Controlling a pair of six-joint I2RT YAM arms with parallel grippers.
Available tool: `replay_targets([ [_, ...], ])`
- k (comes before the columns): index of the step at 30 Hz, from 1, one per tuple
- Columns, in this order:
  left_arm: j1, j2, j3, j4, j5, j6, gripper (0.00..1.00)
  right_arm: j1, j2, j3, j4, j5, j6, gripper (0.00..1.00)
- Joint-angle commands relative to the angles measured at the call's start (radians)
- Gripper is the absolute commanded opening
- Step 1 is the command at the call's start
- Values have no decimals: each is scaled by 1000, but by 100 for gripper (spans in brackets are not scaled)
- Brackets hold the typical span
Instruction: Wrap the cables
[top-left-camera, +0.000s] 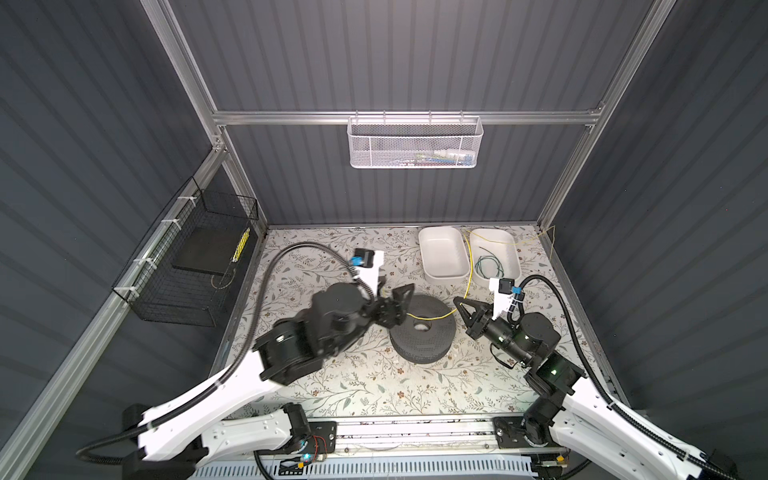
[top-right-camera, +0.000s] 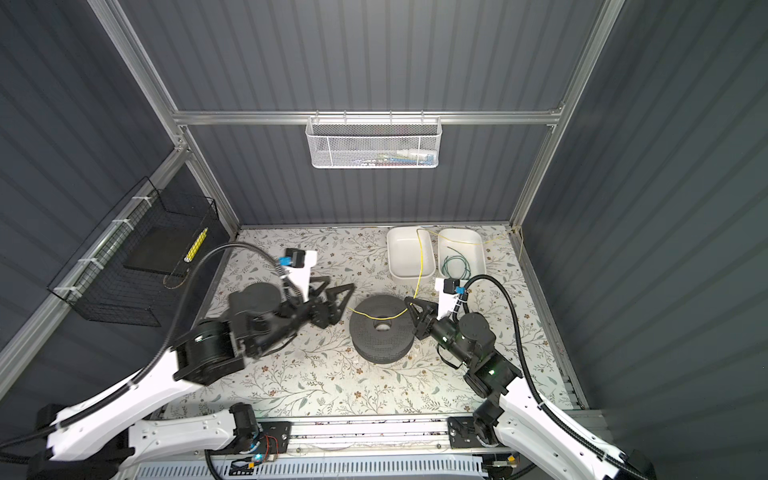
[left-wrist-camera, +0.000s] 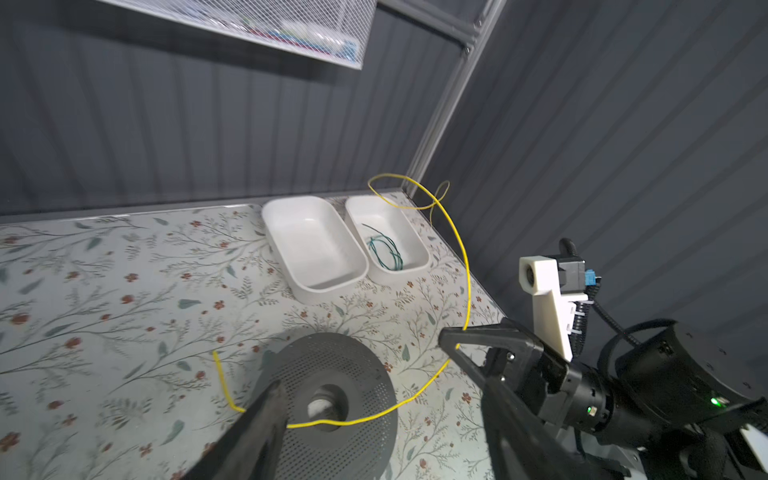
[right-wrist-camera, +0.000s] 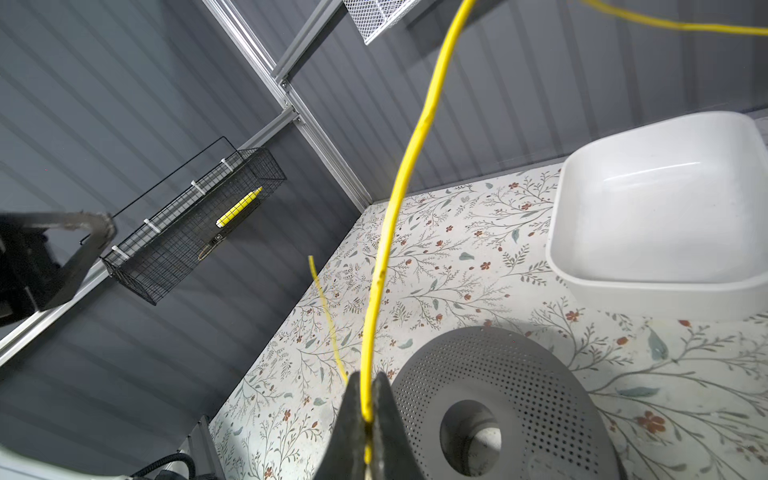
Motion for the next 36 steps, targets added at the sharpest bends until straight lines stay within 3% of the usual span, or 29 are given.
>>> replay_targets([
  [1, 7, -122, -137, -179, -111, -70, 72, -4, -21, 49, -9, 11, 9, 0],
  [6, 7, -265, -306, -64, -58, -84, 72, -5, -13, 59, 15, -25, 61, 0],
  [12, 35, -183, -357, 84, 37, -66, 74, -5, -19, 45, 48, -40, 118, 0],
  [15, 160, -146, -397, 223, 229, -111, 71, -6, -39, 28, 61, -41, 147, 0],
  [20, 466, -67, -503, 532, 665, -257, 68, -5, -83, 1, 59, -35, 184, 0],
  [22, 531, -22, -544, 673, 755, -310, 67, -5, -95, -15, 67, -40, 204, 0],
  [25, 557, 53, -574, 883, 882, -357, 65, -4, -102, -31, 73, -39, 225, 0],
  [32, 556, 100, -545, 905, 917, -286, 63, -5, -96, -41, 85, -44, 232, 0],
  [36, 558, 95, -486, 758, 888, -180, 48, -6, -96, -41, 84, -44, 232, 0],
])
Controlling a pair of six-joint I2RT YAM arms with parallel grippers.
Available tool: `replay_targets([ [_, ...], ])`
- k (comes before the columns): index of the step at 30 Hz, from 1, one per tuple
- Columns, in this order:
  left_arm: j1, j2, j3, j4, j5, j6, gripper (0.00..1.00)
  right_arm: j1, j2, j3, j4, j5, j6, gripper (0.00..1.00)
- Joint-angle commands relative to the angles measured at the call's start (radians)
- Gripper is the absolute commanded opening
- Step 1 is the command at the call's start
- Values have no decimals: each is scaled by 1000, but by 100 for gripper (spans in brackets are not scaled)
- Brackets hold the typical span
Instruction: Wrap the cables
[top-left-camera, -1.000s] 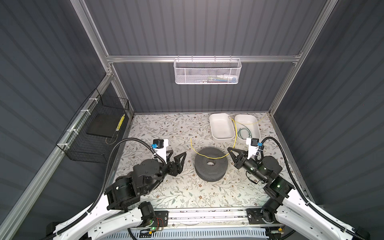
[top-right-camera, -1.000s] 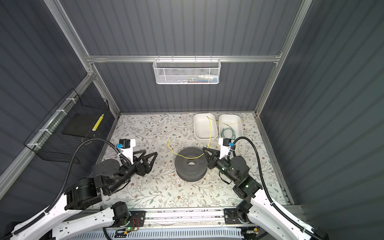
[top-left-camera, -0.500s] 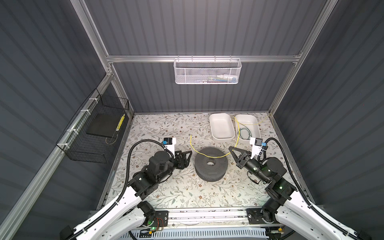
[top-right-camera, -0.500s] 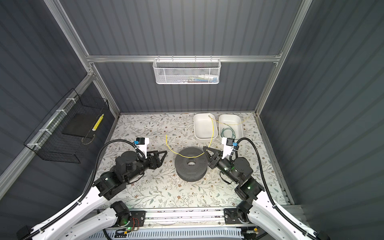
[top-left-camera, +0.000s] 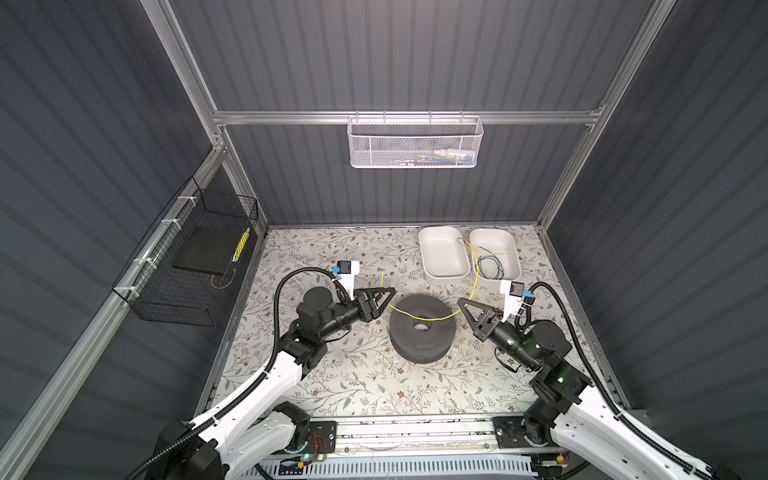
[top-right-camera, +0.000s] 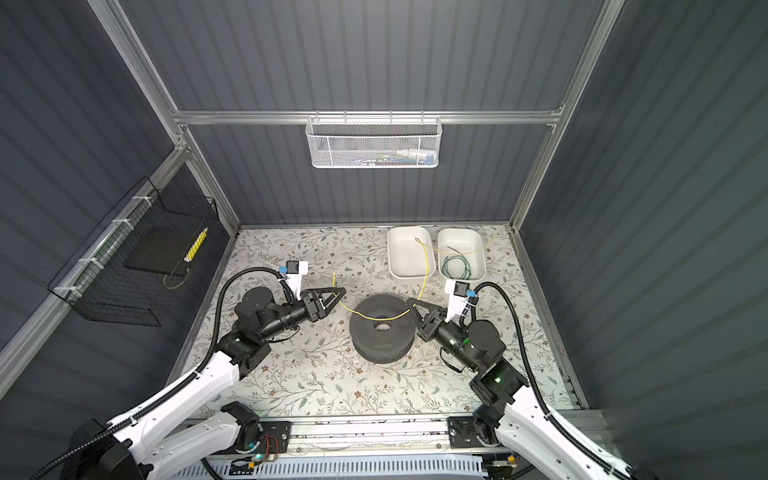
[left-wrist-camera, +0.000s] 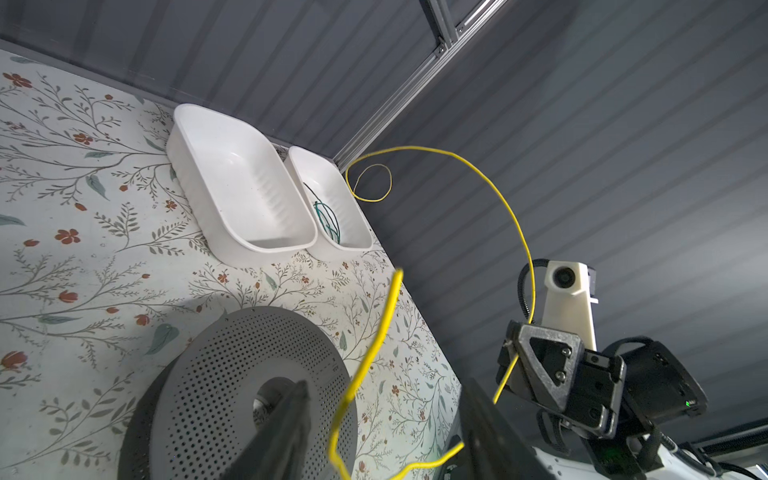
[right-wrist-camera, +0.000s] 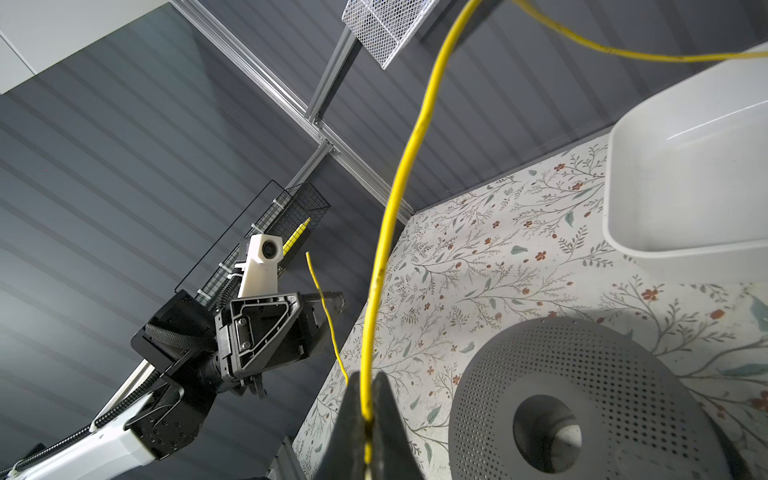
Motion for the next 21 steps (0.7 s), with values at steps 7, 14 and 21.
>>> replay_targets([
  [7, 4, -14, 96, -166, -15, 151, 4, -5, -7, 1, 29, -12, -7, 0],
  [14, 1, -2, 17, 68, -63, 11, 0, -6, 8, 2, 42, -10, 30, 46],
  [21, -110, 174, 65, 334, -125, -31, 0, 9, 129, -78, 313, -50, 231, 62],
])
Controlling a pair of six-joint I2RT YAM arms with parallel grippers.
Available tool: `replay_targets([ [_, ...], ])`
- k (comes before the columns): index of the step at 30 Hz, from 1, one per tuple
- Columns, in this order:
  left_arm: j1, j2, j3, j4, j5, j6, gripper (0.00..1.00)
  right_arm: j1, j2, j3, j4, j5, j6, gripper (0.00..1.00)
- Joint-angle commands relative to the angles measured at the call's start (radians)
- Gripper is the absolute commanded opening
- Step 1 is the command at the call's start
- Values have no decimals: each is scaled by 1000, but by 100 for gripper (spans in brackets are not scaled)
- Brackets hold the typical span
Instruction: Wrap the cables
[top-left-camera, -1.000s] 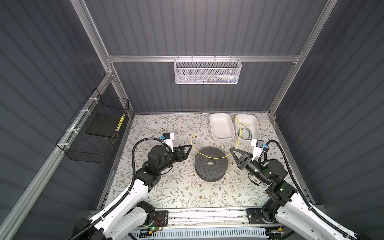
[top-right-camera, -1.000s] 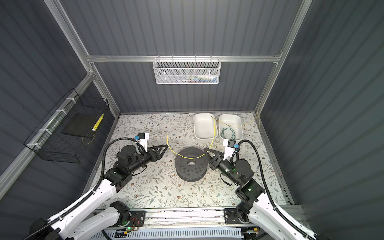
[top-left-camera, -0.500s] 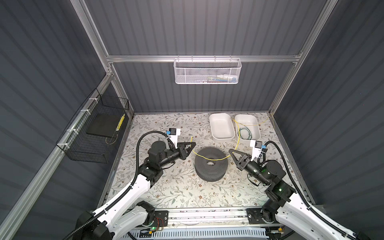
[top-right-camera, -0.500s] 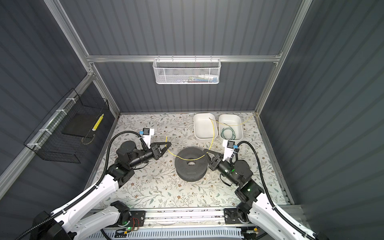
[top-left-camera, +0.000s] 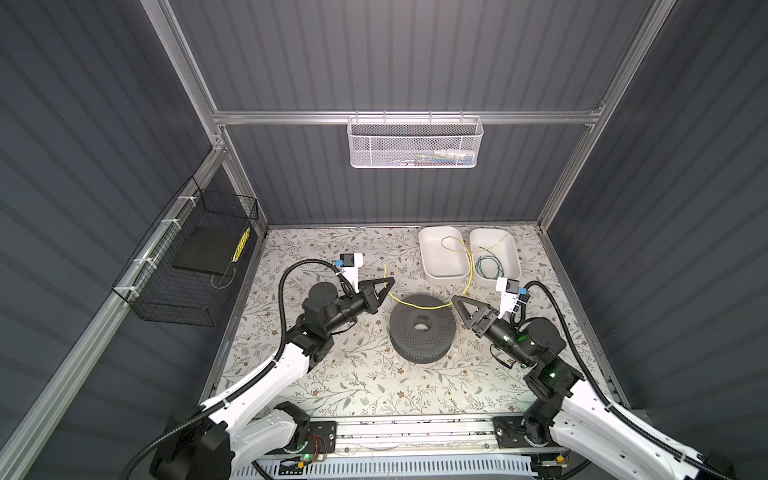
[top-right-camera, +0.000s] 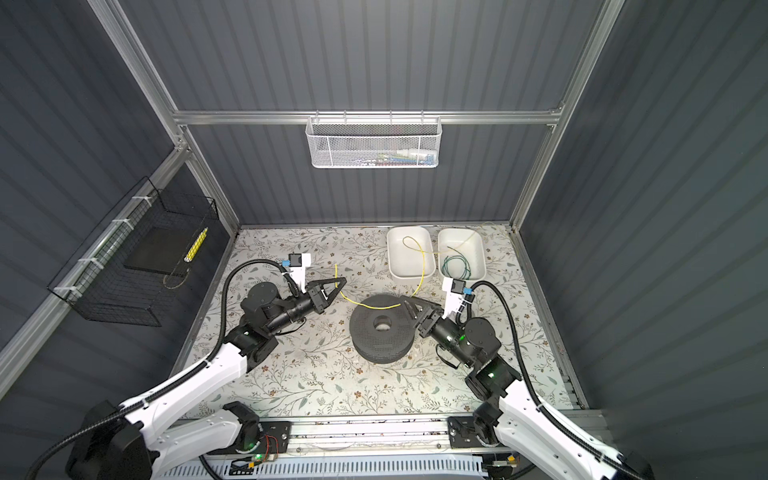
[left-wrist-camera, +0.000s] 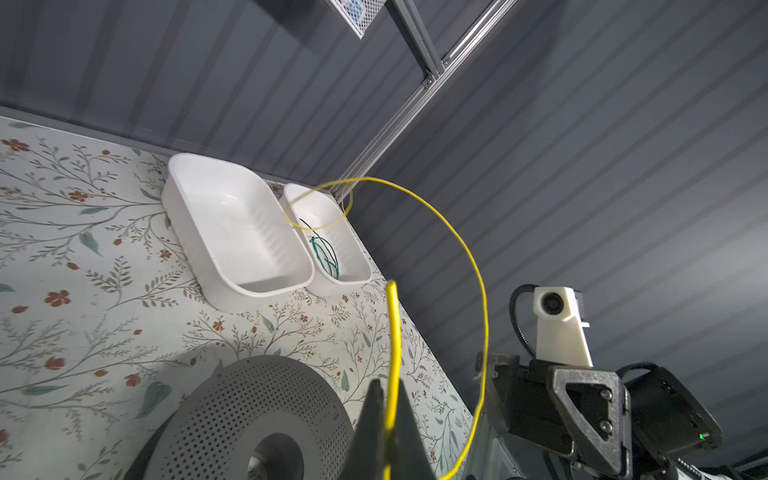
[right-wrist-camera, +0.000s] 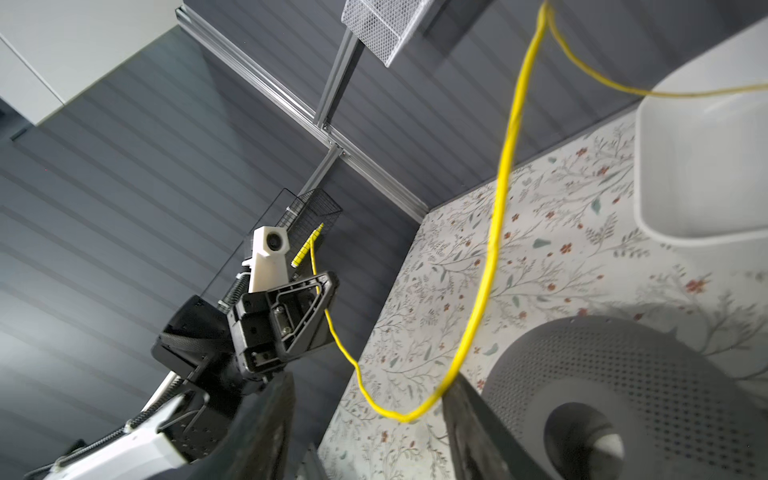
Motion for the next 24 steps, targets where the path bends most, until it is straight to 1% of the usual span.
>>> replay_targets([
  [1, -64, 57, 56, 165, -57, -10, 0, 15, 27, -46, 165, -10, 124, 63],
  [3, -87, 91, 85, 189, -68, 3, 0, 26, 22, -58, 177, 10, 144, 63],
  [5, -99, 112, 101, 207, -95, 6, 0, 29, 5, -57, 154, 28, 145, 64],
  [9, -116, 195, 110, 349, -94, -44, 0, 45, 6, -61, 140, 53, 180, 65],
  [12, -131, 252, 139, 404, -103, -65, 0, 73, 36, -68, 175, 88, 216, 65],
  [16, -177, 318, 183, 440, -119, -55, 0, 97, 115, -51, 275, 123, 257, 62],
  [20, -219, 367, 178, 535, -156, -61, 0, 110, 213, -19, 373, 169, 291, 56],
  [22, -231, 385, 178, 553, -166, -65, 0, 114, 266, -8, 434, 193, 316, 52],
  [24, -240, 391, 174, 571, -172, -64, 0, 116, 307, -7, 502, 215, 335, 51],
])
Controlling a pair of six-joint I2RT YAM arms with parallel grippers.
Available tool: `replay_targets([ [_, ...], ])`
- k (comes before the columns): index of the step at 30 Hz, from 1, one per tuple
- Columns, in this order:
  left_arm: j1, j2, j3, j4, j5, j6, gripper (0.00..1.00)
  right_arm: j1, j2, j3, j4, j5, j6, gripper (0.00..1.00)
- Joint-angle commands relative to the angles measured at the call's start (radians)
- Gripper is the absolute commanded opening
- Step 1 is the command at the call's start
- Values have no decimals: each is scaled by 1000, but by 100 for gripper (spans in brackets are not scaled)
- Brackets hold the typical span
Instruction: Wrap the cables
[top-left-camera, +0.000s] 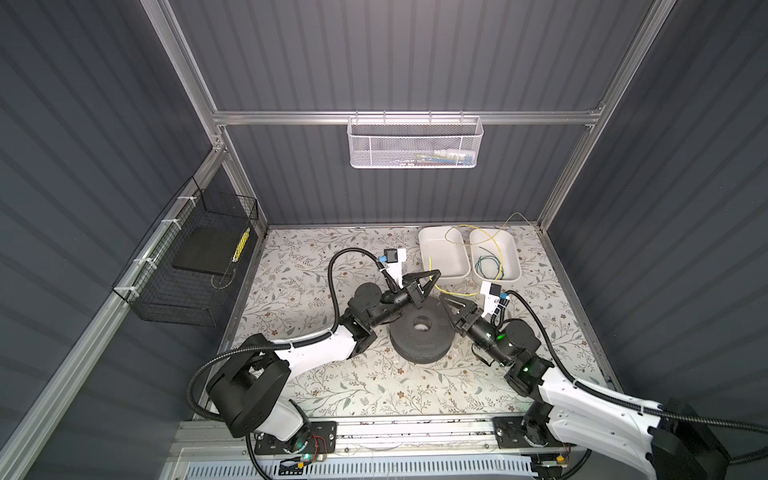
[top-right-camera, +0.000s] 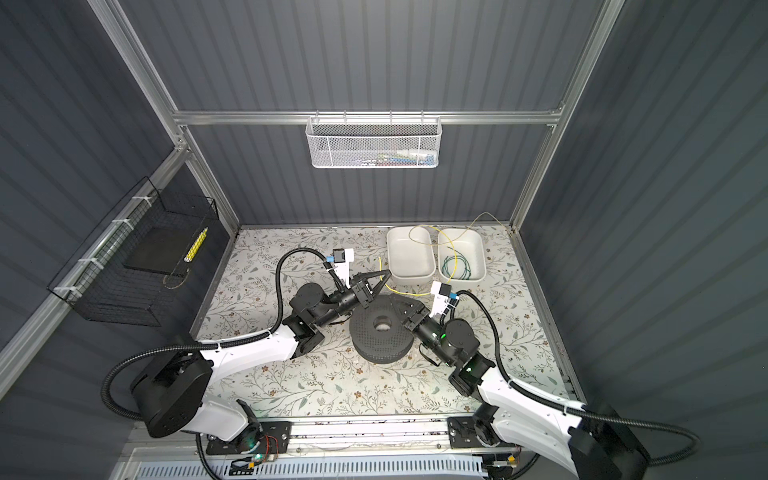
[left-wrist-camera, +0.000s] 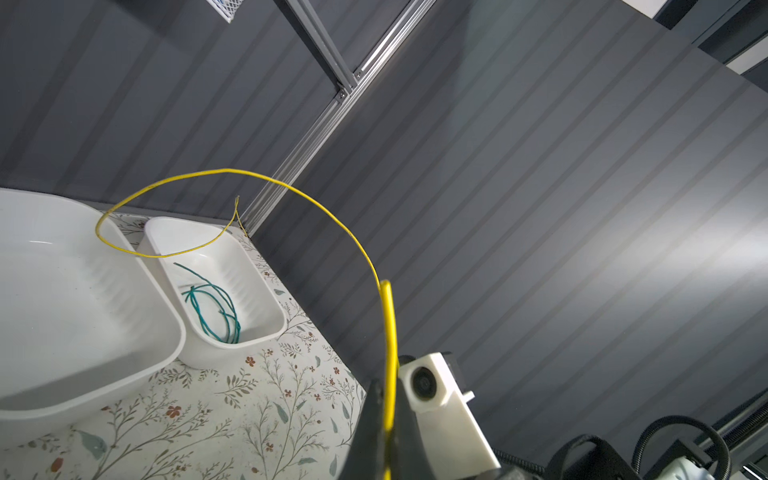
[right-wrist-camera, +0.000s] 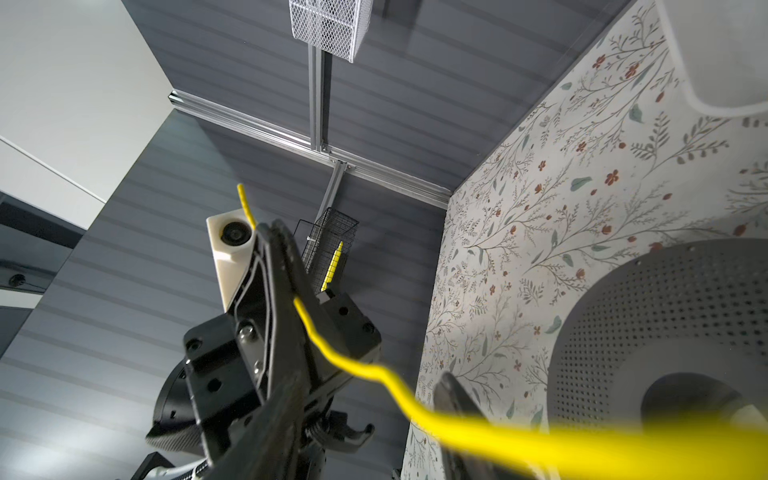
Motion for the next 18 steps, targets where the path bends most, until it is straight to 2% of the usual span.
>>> replay_targets([
  [1, -14, 7, 20, 98, -33, -4, 0, 7, 40, 31, 158, 74, 53, 51],
  [9, -21, -9, -13, 127, -62, 0, 0, 16, 30, 24, 207, 184, 36, 47],
  [11, -24, 2, -21, 166, -65, -17, 0, 17, 38, 30, 219, 203, 45, 43],
  [15, -26, 18, -30, 203, -76, -21, 0, 17, 76, 63, 254, 189, 53, 25],
  [18, -27, 23, -30, 207, -75, -20, 0, 16, 106, 75, 280, 187, 76, 25],
])
